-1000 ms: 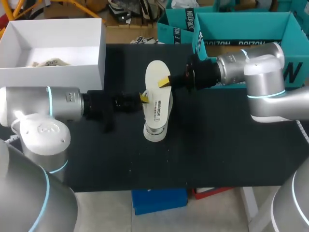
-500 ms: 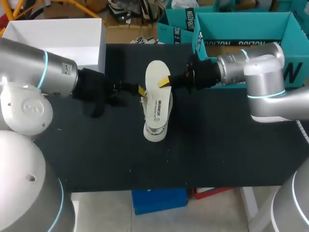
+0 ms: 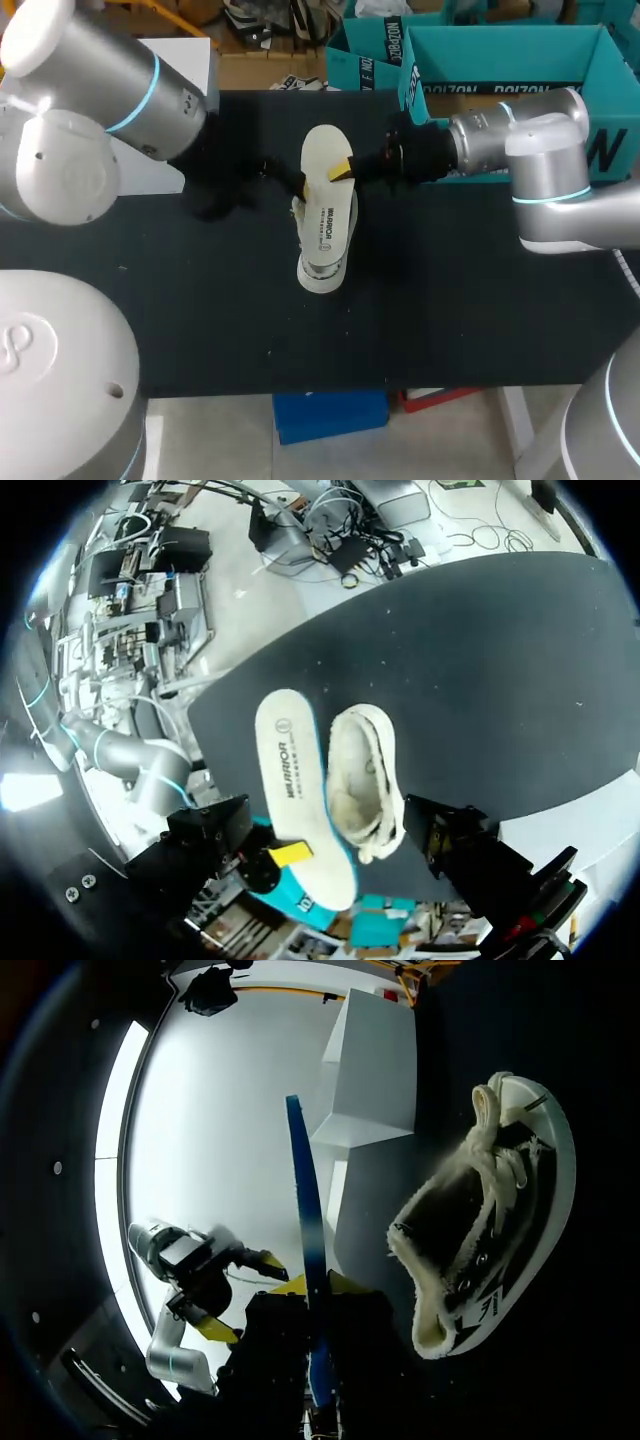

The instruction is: Take the shoe out of the shoebox, open the shoe tongue, remove and reinsert the insole, then place the shoe into the shoebox

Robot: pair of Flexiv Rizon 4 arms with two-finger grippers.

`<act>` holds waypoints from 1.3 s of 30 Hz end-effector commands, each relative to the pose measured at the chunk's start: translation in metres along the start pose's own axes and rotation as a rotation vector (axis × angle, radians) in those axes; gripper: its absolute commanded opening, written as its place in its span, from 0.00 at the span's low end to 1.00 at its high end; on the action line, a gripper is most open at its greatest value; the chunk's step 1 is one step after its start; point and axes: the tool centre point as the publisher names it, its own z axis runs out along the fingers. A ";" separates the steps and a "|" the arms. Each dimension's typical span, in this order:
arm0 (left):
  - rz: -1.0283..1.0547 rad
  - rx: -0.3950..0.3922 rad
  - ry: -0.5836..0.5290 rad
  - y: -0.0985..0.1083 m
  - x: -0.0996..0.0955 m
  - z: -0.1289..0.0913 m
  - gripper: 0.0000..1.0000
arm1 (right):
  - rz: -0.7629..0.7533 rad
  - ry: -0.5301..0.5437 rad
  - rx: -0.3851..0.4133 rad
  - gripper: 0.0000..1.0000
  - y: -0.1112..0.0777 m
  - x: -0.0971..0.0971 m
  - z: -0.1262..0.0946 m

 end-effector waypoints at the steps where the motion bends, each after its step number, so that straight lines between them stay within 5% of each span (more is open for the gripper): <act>1: -0.001 0.008 0.291 0.002 -0.003 -0.001 1.00 | 0.000 -0.001 0.000 0.00 0.000 -0.001 0.001; 6: -0.028 -0.036 0.375 0.007 -0.007 -0.006 1.00 | 0.000 -0.001 0.000 0.00 0.000 -0.001 0.001; 12: -0.127 0.009 0.459 0.012 -0.021 0.000 1.00 | 0.000 -0.001 0.000 0.00 0.000 -0.001 0.001; 39: -0.208 0.101 0.553 0.005 -0.056 0.020 1.00 | 0.000 -0.001 0.000 0.00 0.000 -0.001 0.001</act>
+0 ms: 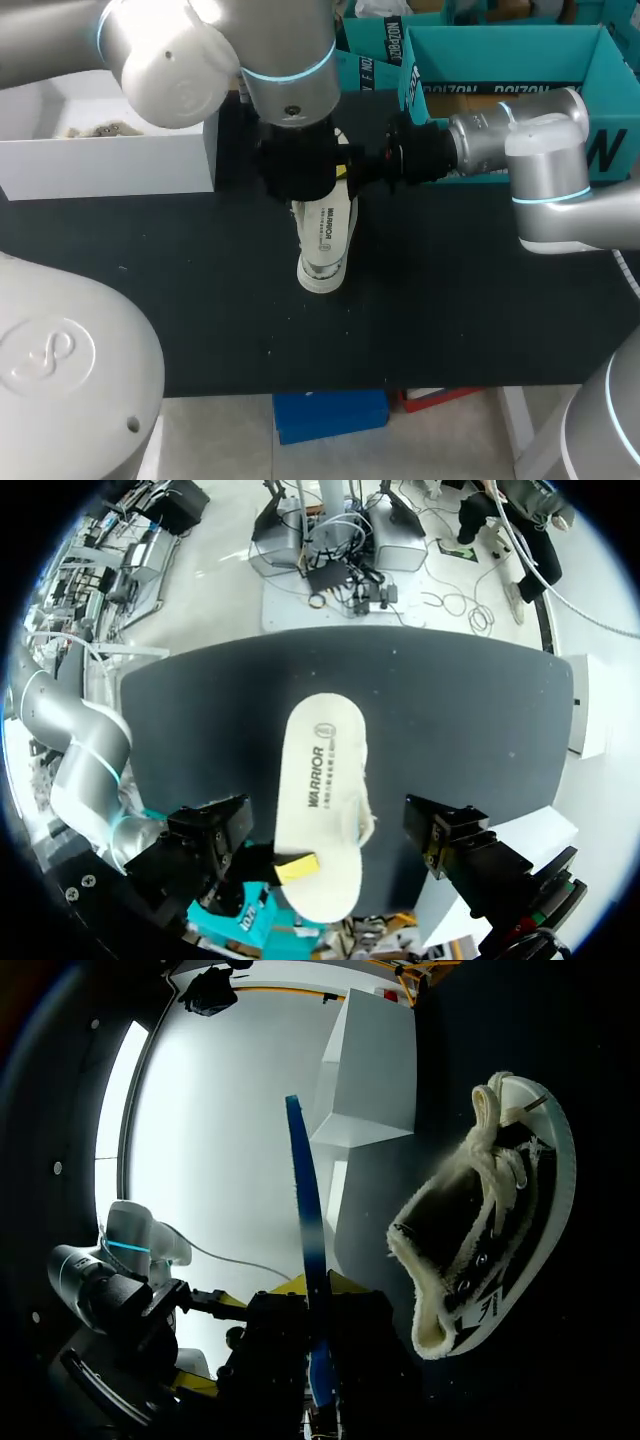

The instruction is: Take the shoe out of the shoebox, open the shoe tongue, remove and reinsert the insole, then place the shoe into the shoebox

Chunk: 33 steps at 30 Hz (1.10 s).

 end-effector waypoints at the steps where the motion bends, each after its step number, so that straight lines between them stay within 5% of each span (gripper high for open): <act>1: 0.003 0.000 0.094 0.000 -0.006 0.002 1.00 | 0.000 -0.002 0.000 0.00 0.000 0.000 0.000; 16: 0.011 0.011 0.063 0.012 -0.009 0.010 1.00 | 0.000 -0.002 0.000 0.00 0.000 0.000 0.000; 33: -0.007 0.003 0.064 0.083 -0.008 0.022 1.00 | 0.000 -0.002 0.000 0.00 0.000 0.000 0.000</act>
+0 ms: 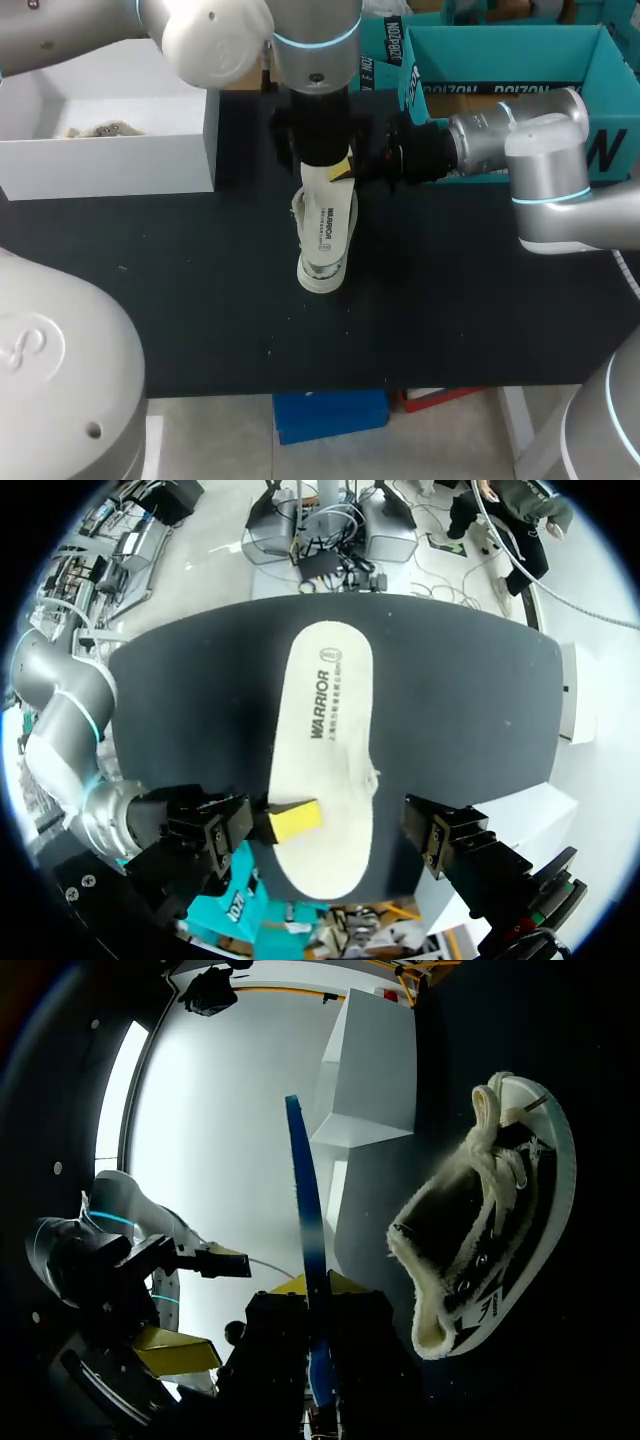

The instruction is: Take the shoe out of the shoebox, open the shoe tongue, remove and reinsert the insole, then place the shoe into the shoebox

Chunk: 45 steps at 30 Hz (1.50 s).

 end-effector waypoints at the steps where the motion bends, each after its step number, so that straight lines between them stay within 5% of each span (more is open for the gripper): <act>1: -0.004 0.018 0.005 0.022 -0.003 0.008 1.00 | 0.000 -0.002 0.000 0.00 0.000 0.000 0.000; 27: -0.049 0.027 -0.001 0.112 -0.002 0.039 1.00 | 0.000 -0.002 0.000 0.00 0.000 0.000 0.000; 38: -0.065 0.024 -0.006 0.117 0.005 0.041 1.00 | 0.000 -0.002 0.000 0.00 0.000 0.000 0.000; 45: -0.057 0.020 -0.016 0.099 0.007 0.034 1.00 | 0.000 -0.002 0.000 0.00 0.000 0.000 0.000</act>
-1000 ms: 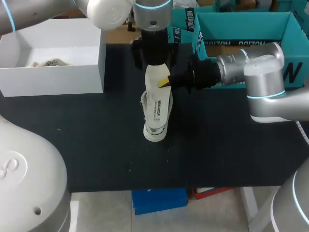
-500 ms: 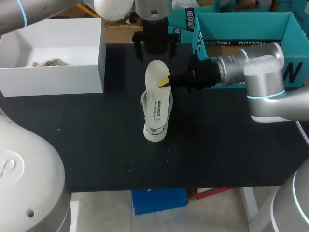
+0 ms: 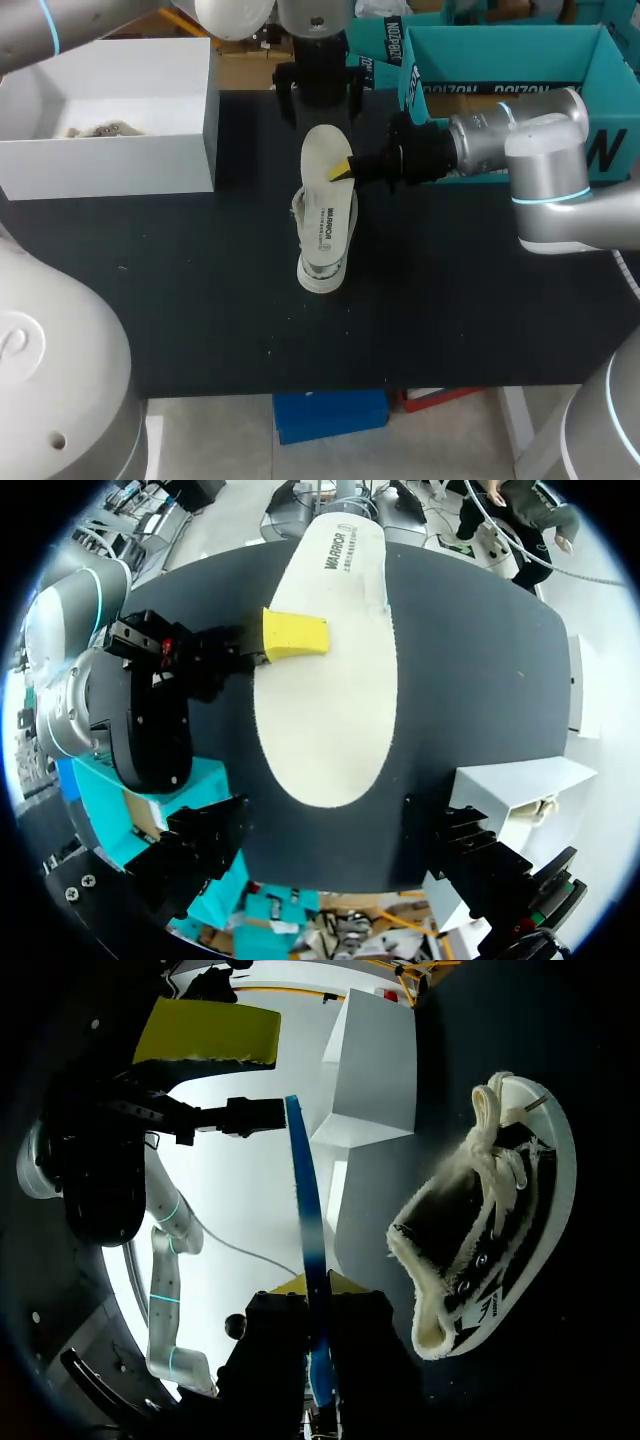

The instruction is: Take the shoe out of the shoebox, open the shoe tongue, remove and reinsert the insole, then place the shoe into the shoebox

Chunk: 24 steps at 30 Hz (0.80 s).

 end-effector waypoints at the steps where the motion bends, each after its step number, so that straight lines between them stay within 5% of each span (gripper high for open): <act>1: 0.004 -0.017 -0.009 -0.017 0.007 -0.005 1.00 | 0.000 -0.002 0.000 0.00 0.000 0.000 0.000; 24: 0.052 0.007 -0.004 -0.120 0.016 -0.016 1.00 | 0.000 -0.002 0.000 0.00 0.000 0.000 0.000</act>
